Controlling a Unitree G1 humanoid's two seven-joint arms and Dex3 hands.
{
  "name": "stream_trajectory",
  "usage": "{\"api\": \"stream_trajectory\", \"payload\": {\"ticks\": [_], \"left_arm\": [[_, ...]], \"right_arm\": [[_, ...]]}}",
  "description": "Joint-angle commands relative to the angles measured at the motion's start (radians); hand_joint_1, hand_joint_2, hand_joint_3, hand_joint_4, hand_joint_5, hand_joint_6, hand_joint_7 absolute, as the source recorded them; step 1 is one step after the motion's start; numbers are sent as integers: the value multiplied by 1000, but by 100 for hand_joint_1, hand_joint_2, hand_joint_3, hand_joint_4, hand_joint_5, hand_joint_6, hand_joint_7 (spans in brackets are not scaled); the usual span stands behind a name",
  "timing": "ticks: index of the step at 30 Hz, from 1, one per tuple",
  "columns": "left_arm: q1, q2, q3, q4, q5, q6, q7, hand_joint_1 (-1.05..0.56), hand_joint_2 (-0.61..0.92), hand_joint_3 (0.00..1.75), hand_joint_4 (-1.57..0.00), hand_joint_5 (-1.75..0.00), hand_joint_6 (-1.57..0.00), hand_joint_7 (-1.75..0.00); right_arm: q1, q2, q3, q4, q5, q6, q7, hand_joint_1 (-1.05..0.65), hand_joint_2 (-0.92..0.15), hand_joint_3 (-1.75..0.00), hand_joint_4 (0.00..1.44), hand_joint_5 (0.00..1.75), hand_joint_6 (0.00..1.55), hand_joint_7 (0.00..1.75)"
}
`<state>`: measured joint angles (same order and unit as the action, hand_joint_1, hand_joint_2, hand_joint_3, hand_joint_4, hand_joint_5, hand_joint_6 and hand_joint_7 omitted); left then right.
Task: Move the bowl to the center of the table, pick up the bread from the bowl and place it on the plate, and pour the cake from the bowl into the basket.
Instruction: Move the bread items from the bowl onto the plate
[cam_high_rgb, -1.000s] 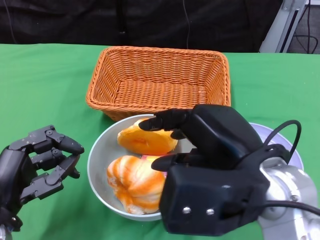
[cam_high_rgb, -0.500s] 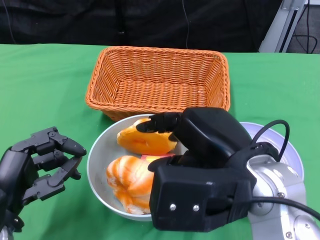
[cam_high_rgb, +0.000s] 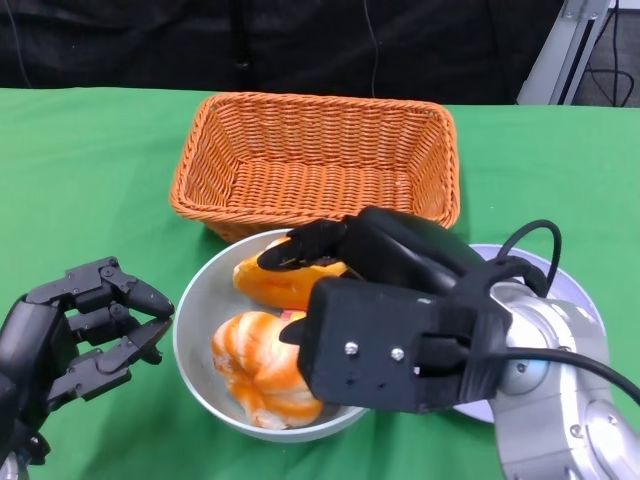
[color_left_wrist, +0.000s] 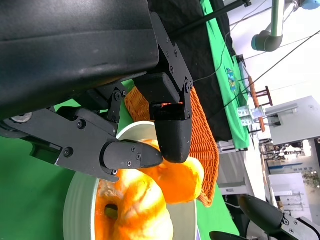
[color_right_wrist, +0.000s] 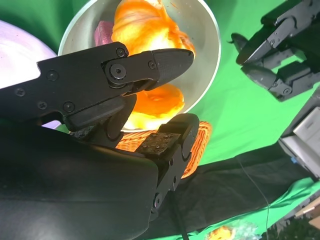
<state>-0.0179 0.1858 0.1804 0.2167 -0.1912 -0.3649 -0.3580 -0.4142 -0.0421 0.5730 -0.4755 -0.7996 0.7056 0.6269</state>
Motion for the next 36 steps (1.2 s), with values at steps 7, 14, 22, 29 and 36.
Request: {"api": "stream_trajectory", "payload": {"ticks": [7,14,22,29,36], "left_arm": [[-1,4,26,-16,-57,33,-16,-22,92,25,-74,-144,-84,-104],[4,4,21,-22,-37,25,20,-19,92,29,-79,-144,-86,-102],[6,-3,23,-24,-29,19,24,-19,91,32,-78,-147,-86,-101],[1,0,21,5,-25,-21,10,-18,90,34,-78,-147,-86,-101],[0,4,19,11,-22,-31,8,-17,89,36,-79,-146,-87,-100]], "right_arm": [[-79,-43,109,74,-84,7,77,-93,-92,-37,105,9,45,0],[-130,-79,176,132,-136,-20,197,-103,-92,-43,94,3,34,0],[-131,-64,216,193,-196,-40,236,-105,-92,-43,110,11,34,0],[-107,-31,226,228,-224,-63,193,-105,-92,-42,107,8,36,1],[-93,-25,221,228,-258,-84,164,-104,-92,-42,94,2,34,0]]}}
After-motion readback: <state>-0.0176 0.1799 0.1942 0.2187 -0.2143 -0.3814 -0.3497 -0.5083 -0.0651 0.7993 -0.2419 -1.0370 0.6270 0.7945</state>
